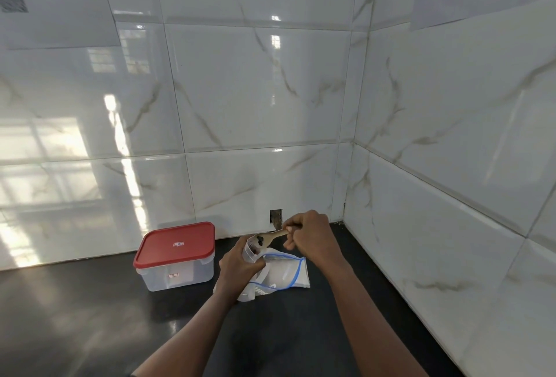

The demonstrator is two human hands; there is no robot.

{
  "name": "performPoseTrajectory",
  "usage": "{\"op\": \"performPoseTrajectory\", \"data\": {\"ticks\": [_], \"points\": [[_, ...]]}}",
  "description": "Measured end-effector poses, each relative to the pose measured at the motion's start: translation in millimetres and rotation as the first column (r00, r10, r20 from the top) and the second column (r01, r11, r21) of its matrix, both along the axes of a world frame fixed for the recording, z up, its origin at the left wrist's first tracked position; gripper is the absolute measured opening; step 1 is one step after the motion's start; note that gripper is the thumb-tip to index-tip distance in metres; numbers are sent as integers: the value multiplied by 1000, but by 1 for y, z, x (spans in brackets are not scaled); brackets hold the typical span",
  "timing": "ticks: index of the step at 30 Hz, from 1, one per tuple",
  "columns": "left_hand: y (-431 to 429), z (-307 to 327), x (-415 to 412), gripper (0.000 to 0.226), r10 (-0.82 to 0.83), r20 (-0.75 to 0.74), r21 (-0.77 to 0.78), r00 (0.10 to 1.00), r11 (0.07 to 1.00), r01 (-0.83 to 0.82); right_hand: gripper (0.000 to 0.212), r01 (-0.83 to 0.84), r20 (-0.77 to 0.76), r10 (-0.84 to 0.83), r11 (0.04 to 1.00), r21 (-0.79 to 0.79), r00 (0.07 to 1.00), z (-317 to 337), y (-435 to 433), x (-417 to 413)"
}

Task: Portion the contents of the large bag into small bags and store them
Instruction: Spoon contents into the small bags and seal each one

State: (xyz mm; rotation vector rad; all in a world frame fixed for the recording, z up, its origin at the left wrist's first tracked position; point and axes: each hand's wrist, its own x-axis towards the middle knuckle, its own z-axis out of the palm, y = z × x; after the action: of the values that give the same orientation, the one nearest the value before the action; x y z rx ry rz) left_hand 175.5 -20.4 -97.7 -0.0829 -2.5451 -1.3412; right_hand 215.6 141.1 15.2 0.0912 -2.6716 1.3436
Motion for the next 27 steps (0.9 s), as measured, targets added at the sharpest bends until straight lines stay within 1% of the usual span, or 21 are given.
{"op": "performPoseTrajectory", "data": {"ticks": [5, 8, 11, 13, 16, 20, 22, 25, 27], "points": [[-3, -1, -1, 44, 0, 0, 28, 1000, 1000, 0, 24, -17, -47, 21, 996, 91, 999, 0, -3, -1], [-3, -1, -1, 50, -4, -5, 36, 1000, 999, 4, 24, -23, -45, 28, 994, 108, 999, 1, -3, -1], [-2, 0, 0, 48, -3, -12, 30, 1000, 1000, 3, 25, -20, -43, 25, 993, 116, 999, 2, -2, 0], [-3, 0, 0, 45, -7, -10, 29, 1000, 1000, 7, 24, -2, -30, 6, 994, 112, 1000, 4, 0, 1], [-7, -2, 0, 44, -28, -6, 38, 1000, 999, 28, 22, 27, 30, -30, 997, 79, 999, 8, 7, 1], [-8, -1, -1, 50, -23, -25, 84, 999, 996, 25, 22, 114, 44, -120, 986, 125, 992, 7, 10, 5], [-8, 0, -1, 50, -22, -26, 93, 999, 995, 24, 22, 127, 76, -141, 977, 174, 987, 0, 10, 4], [-9, -1, -1, 47, -30, -17, 82, 999, 996, 31, 25, 101, 142, -151, 946, 308, 978, -22, 4, -2], [-10, -1, 1, 44, -28, -13, 81, 1000, 996, 29, 29, 62, 116, -115, 921, 385, 986, -40, -5, -5]]}}
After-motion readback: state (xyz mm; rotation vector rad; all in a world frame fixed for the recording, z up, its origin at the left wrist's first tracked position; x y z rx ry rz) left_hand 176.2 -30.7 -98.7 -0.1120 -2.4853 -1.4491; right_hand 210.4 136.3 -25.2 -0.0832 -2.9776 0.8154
